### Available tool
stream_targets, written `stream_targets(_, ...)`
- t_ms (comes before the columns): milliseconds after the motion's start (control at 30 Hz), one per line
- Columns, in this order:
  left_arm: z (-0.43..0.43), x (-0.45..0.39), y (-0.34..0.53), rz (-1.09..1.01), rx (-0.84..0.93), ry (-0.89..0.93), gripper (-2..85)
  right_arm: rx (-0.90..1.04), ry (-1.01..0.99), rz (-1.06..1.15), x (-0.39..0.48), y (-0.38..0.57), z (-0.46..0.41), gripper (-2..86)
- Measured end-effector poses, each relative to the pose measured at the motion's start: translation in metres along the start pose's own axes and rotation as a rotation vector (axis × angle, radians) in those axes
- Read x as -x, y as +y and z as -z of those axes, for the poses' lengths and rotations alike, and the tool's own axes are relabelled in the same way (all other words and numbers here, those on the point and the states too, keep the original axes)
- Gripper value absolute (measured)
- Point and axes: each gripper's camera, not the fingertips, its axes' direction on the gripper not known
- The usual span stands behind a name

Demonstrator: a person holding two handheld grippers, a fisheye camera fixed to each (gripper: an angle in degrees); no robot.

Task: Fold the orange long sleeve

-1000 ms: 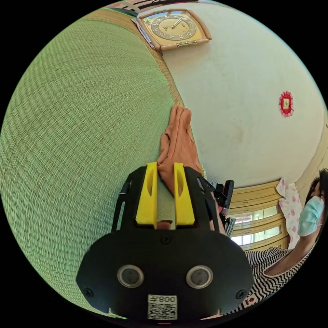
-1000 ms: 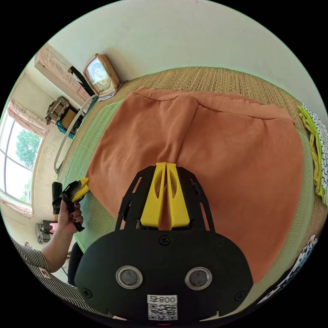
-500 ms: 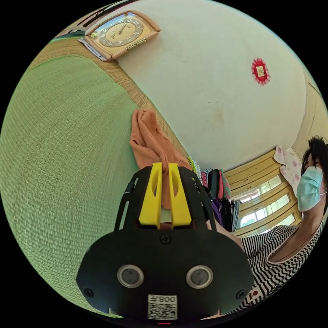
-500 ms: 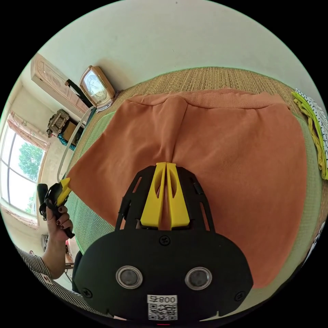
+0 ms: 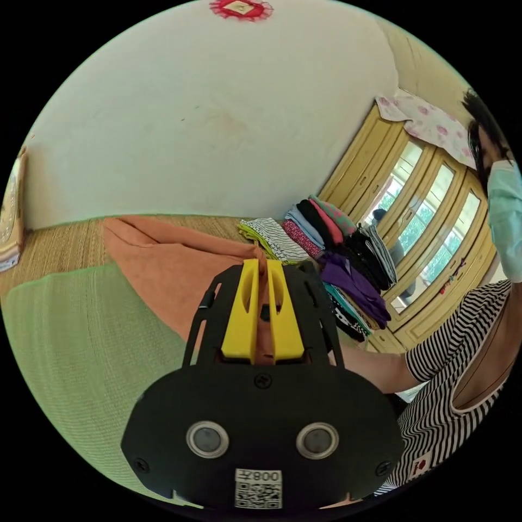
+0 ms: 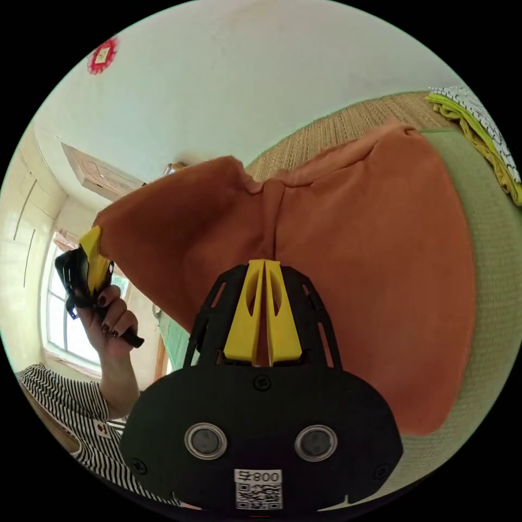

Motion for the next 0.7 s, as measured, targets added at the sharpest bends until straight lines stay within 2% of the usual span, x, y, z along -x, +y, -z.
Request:
stream_targets(100, -0.034, -0.039, -0.017, -0.092, 0.043, 0.02, 2.5, 0.16, 0.033, 0.019, -0.016, 0.014, -0.009, 0.1)
stream_targets(133, -0.049, -0.053, -0.022, -0.122, 0.065, 0.036, 2.5, 0.157, 0.016, 0.008, -0.019, 0.016, -0.005, 0.1)
stream_targets(233, -0.088, -0.09, -0.031, -0.19, 0.122, 0.089, 2.5, -0.005, -0.035, -0.07, -0.042, 0.032, 0.05, 0.1)
stream_targets(300, -0.112, -0.112, -0.033, -0.242, 0.167, 0.129, 2.5, -0.194, -0.092, -0.162, -0.076, 0.053, 0.11, 0.2)
stream_targets(467, -0.189, -0.156, -0.013, -0.303, 0.406, 0.188, 2.6, -0.293, -0.363, -0.244, -0.153, 0.058, 0.176, 1.0)
stream_targets(700, -0.198, -0.16, -0.007, -0.173, 0.307, 0.202, 2.6, -0.175, -0.546, -0.277, -0.205, 0.02, 0.193, 7.0)
